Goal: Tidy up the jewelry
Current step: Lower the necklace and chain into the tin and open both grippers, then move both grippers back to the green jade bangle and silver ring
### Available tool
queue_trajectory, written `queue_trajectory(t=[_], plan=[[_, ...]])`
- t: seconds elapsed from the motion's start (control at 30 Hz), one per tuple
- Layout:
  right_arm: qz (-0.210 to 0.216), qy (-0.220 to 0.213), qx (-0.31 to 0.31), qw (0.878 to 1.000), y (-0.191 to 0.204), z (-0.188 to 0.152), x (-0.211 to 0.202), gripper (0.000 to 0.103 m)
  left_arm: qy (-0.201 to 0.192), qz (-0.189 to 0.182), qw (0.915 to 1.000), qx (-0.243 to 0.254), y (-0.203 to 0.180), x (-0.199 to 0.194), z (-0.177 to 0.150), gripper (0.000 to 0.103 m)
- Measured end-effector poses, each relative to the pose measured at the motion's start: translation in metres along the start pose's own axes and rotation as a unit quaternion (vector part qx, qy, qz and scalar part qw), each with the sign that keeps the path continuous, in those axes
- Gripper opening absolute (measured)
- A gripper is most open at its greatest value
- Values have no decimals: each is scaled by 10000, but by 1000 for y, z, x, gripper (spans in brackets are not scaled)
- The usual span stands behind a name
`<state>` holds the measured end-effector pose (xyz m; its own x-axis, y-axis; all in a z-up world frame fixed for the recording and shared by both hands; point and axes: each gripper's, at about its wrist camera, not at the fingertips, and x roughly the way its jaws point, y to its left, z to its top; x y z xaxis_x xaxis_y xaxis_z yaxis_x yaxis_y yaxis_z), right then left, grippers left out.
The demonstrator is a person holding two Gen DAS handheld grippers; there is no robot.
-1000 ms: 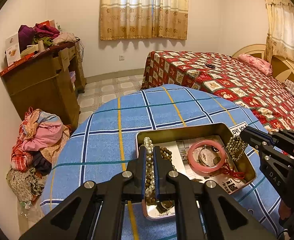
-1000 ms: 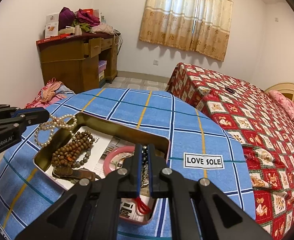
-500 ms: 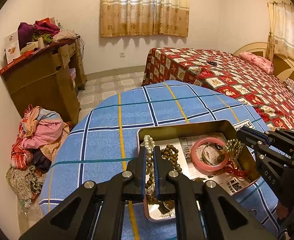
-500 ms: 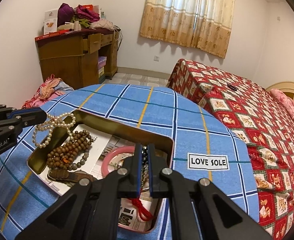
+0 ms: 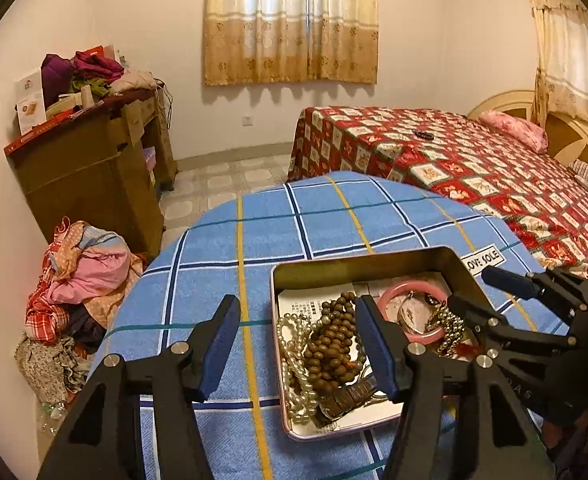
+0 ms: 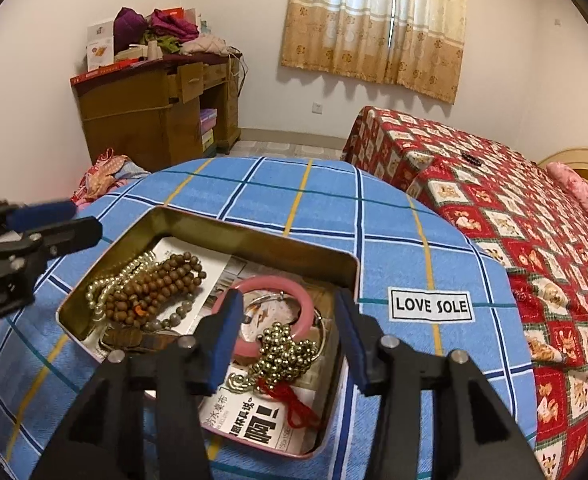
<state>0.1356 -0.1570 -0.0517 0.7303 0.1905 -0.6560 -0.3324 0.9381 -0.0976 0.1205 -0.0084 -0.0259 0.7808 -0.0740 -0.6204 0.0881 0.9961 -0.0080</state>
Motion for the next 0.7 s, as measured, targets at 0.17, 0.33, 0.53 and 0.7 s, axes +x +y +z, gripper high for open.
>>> queue_trajectory(t=[0.17,0.33,0.53,0.7], plan=[[-28,16,-9,10000,2,-2,-1,49,53,130,9999,-8,3,3,0,61],[-34,37,7,10000,2,-4,-1,49,104,193,9997,-50,5,6,-3,61],[-22,15,51,10000,1,-6,-5,49,100,187,9997,-126,5,-2,-8,61],[-58,4,88,9999,-1,-13,-16,49,95,272,9996,-56,1,-15,-20,61]])
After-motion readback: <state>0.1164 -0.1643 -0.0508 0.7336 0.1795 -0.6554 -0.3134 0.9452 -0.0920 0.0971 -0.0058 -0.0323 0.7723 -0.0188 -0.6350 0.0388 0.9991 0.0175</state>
